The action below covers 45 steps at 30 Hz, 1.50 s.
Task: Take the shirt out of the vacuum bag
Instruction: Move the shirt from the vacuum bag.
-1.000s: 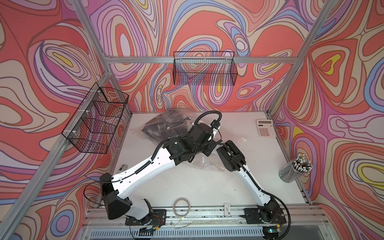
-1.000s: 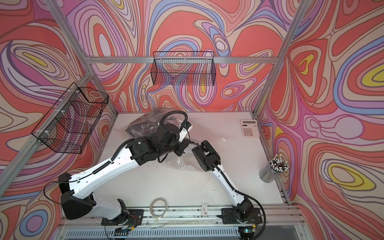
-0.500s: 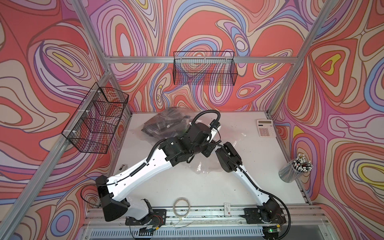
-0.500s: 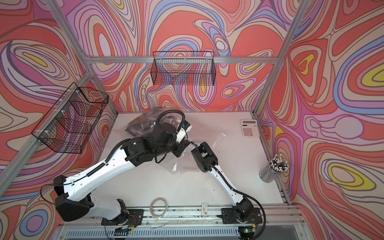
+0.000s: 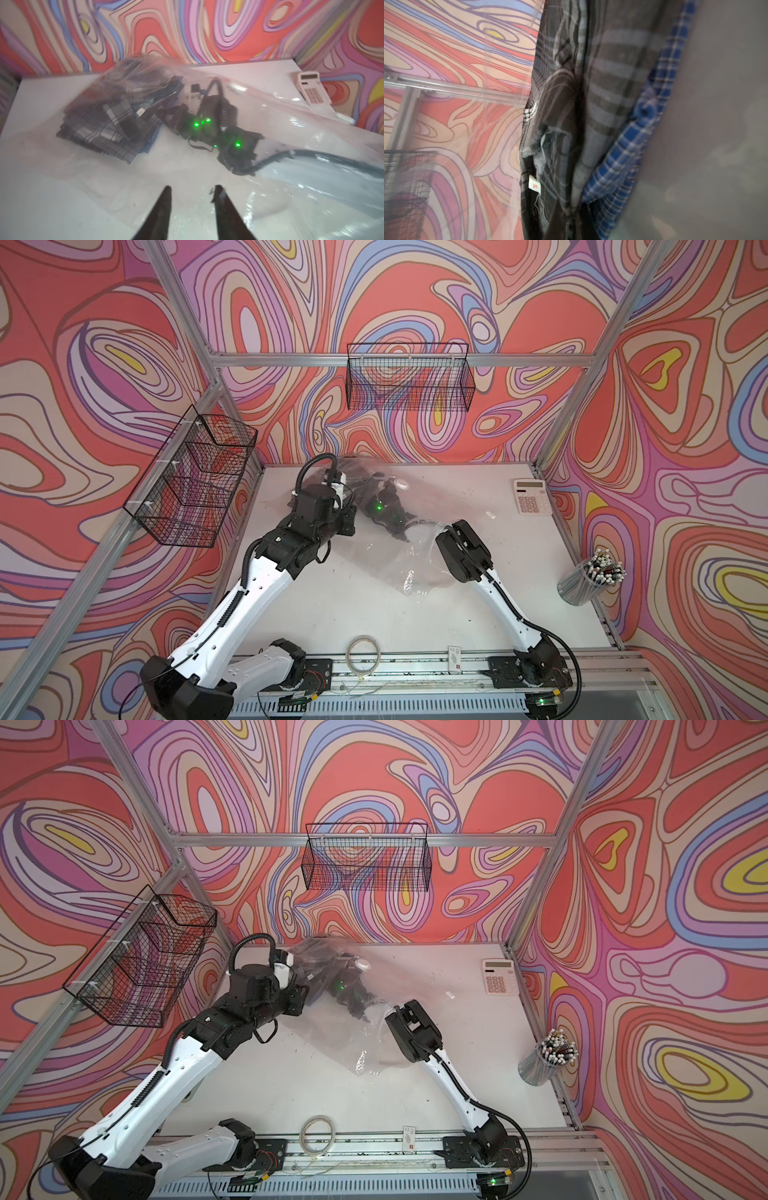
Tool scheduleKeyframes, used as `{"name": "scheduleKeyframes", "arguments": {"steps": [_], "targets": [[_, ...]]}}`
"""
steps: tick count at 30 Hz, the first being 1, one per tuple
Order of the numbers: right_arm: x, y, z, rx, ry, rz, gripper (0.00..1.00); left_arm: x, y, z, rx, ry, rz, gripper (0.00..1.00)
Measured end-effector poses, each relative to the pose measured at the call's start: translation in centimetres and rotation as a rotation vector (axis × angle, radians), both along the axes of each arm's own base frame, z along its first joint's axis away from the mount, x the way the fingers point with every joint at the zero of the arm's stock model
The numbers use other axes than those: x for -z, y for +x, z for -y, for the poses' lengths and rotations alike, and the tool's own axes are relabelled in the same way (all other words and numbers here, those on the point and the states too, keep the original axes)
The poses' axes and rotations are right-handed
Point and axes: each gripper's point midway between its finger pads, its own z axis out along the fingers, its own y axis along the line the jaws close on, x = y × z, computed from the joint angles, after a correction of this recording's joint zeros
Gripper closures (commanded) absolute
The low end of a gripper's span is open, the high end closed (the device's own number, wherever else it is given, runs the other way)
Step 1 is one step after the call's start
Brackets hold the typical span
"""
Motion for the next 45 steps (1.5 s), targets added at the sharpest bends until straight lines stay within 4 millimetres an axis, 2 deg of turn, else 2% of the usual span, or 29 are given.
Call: {"name": "scheduleKeyframes", "arguments": {"steps": [2, 4, 6, 11, 16, 20, 30, 40, 45], "targets": [[0.2, -0.5, 0.8, -0.005, -0.022, -0.005, 1.0, 3.5, 0.5, -3.2, -0.116, -0.045, -0.078, 0.97], [0.3, -1.1, 1.4, -0.012, -0.042, -0.008, 1.0, 6.1, 0.7, -5.2, -0.199, -0.072, -0.134, 1.0], [0.5, -1.7, 1.8, -0.021, -0.056, -0.011, 1.0, 7.5, 1.1, -5.7, -0.232, -0.087, -0.167, 1.0], [0.8, -3.2, 3.0, -0.04, -0.093, -0.017, 1.0, 9.7, 3.7, -6.0, -0.279, -0.132, -0.189, 1.0], [0.8, -5.0, 4.5, -0.055, -0.138, -0.024, 1.0, 12.9, 6.0, -8.4, -0.362, -0.175, -0.236, 1.0], [0.8, -6.3, 5.7, -0.067, -0.187, -0.036, 1.0, 15.6, 6.7, -10.0, -0.412, -0.188, -0.292, 1.0], [1.0, -8.6, 7.7, -0.086, -0.253, -0.06, 1.0, 18.6, 7.4, -14.4, -0.534, -0.214, -0.35, 1.0], [1.2, -10.6, 9.1, -0.103, -0.283, -0.071, 1.0, 19.1, 11.4, -15.4, -0.555, -0.189, -0.35, 1.0], [1.3, -11.0, 9.4, -0.104, -0.284, -0.072, 1.0, 20.3, 12.3, -15.9, -0.569, -0.164, -0.384, 1.0]]}}
